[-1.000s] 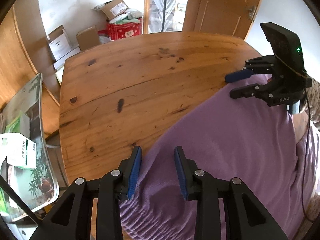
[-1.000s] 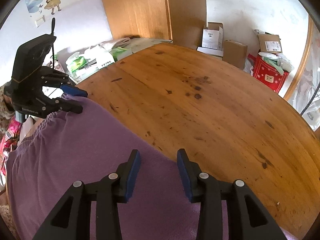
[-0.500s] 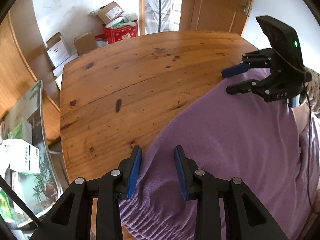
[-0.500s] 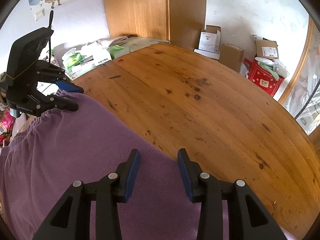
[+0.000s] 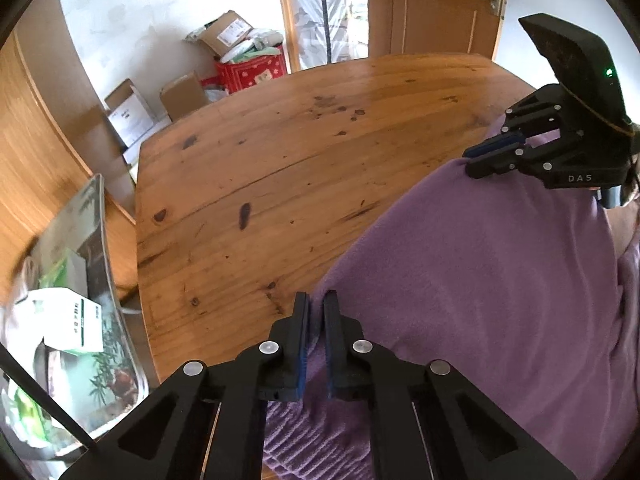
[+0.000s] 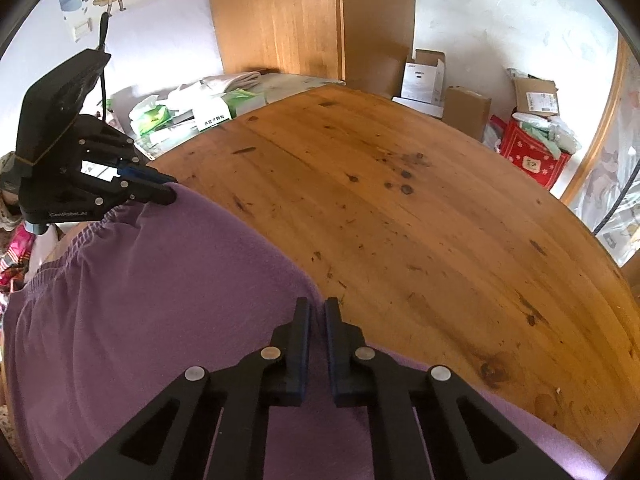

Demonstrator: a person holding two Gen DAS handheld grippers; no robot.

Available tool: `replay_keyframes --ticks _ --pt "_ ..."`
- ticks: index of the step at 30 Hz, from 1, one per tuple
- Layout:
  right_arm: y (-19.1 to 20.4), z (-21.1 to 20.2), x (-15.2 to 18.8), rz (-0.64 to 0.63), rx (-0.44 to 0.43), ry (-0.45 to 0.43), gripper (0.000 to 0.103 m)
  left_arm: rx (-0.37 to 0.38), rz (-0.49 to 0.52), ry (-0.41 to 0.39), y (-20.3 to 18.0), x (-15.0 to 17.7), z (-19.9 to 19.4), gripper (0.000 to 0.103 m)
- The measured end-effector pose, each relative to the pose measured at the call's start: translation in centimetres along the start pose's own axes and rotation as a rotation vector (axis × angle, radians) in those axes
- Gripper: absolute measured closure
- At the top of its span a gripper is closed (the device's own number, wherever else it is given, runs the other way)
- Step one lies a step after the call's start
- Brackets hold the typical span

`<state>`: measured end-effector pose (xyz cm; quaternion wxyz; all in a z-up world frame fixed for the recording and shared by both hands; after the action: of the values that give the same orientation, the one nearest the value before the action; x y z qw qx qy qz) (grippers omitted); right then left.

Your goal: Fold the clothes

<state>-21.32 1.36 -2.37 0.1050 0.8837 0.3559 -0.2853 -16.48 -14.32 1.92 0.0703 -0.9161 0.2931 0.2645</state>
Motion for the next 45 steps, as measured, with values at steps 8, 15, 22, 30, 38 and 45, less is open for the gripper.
replay_keyframes --ticks 8,15,22,30,38,45 --pt "0.8 -2.5 0.8 0.04 0.018 -0.058 0.096 -0.029 -0.021 -0.037 -0.3 0.6 -1.3 0.098" --pt "2.7 -6.4 1.3 0.037 0.037 -0.118 0.097 -0.06 -0.017 -0.096 -1.5 0.9 -3.8 0.099" --pt "4.7 -9.5 2.6 0.032 0.075 -0.148 0.097 -0.076 -0.009 -0.145 -3.3 1.4 -6.3 0.099" --pt "7.5 -12.8 4.0 0.023 0.115 -0.192 0.097 -0.096 -0.015 -0.204 -5.4 3.2 -9.7 0.099" --pt "11.8 -16.9 5.7 -0.031 0.169 -0.249 0.097 -0.104 -0.024 -0.279 -7.8 5.4 -13.7 0.099" --pt "14.7 -18.6 7.0 -0.057 0.19 -0.268 0.097 -0.108 -0.039 -0.323 -9.5 7.5 -16.3 0.099"
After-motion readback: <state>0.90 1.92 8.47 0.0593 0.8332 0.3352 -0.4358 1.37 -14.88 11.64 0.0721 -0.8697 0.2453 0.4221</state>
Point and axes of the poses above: each gripper's, at about its wrist camera, not at the fingertips, and z roughly the way its jaws point, y to its left, x to its underside, the point moved 1 cm from there along z, roughly the way its jaws point, and after that the axes turned 4 degrees about x, right-handed, at the moved point
